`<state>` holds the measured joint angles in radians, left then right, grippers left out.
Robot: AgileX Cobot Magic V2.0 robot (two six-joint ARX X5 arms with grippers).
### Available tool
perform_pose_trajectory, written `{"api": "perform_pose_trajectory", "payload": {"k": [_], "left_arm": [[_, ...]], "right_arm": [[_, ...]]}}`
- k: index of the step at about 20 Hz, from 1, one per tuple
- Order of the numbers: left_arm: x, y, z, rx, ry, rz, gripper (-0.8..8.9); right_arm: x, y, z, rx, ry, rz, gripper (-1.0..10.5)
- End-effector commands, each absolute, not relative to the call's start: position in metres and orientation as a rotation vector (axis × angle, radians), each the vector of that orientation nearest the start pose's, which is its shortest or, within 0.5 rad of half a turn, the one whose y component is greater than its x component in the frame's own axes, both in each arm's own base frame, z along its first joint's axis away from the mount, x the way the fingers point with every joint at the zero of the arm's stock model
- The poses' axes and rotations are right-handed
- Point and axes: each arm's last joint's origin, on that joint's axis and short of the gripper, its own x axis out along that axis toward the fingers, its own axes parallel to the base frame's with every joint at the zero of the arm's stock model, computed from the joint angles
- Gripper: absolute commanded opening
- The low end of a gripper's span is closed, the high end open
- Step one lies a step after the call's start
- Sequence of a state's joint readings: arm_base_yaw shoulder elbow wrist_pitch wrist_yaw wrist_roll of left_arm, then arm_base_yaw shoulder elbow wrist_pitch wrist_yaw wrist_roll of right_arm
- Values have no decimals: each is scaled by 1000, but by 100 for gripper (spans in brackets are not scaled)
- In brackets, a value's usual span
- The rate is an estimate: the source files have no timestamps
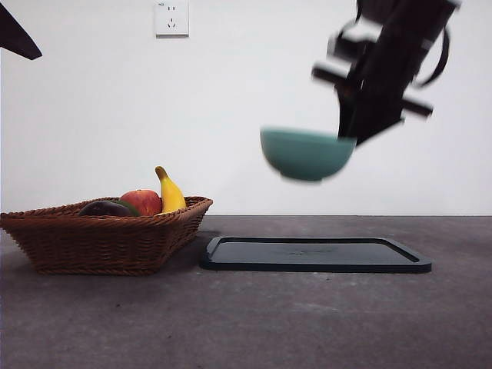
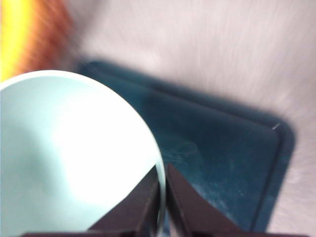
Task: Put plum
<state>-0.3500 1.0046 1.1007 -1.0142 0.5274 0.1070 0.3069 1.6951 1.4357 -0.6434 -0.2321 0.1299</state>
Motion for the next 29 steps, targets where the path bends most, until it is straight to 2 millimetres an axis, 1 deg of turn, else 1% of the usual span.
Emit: {"api": "perform_pose_trajectory", "payload": {"k": [1, 5, 7, 9, 12, 14, 18, 23, 26, 29], "left_arm": [[158, -74, 342, 22, 869, -879, 465], [158, -74, 342, 22, 869, -879, 465], [158, -74, 342, 22, 869, -879, 465], [158, -74, 342, 22, 870, -879, 465], [158, -74, 342, 22, 870, -879, 465], [158, -74, 342, 21, 870, -879, 465], [158, -74, 342, 21, 870, -879, 465], [158, -74, 342, 21, 870, -879, 465], [158, -74, 342, 21, 870, -879, 465], [158, -74, 342, 21, 870, -879, 465]], "right_arm": [[331, 115, 305, 64, 934, 463, 9], [294, 111, 332, 38, 956, 489, 9], [276, 112, 338, 28, 944, 511, 9], [256, 113, 335, 14, 940, 538, 9], [231, 118, 316, -12, 952, 587, 9], [223, 123, 298, -18, 981, 602, 9], [216, 134, 262, -18, 1003, 627, 9], [209, 136, 225, -28, 1060, 627, 9], [210, 136, 209, -33, 1089, 621, 9], [214, 139, 198, -37, 1108, 617, 9]]}}
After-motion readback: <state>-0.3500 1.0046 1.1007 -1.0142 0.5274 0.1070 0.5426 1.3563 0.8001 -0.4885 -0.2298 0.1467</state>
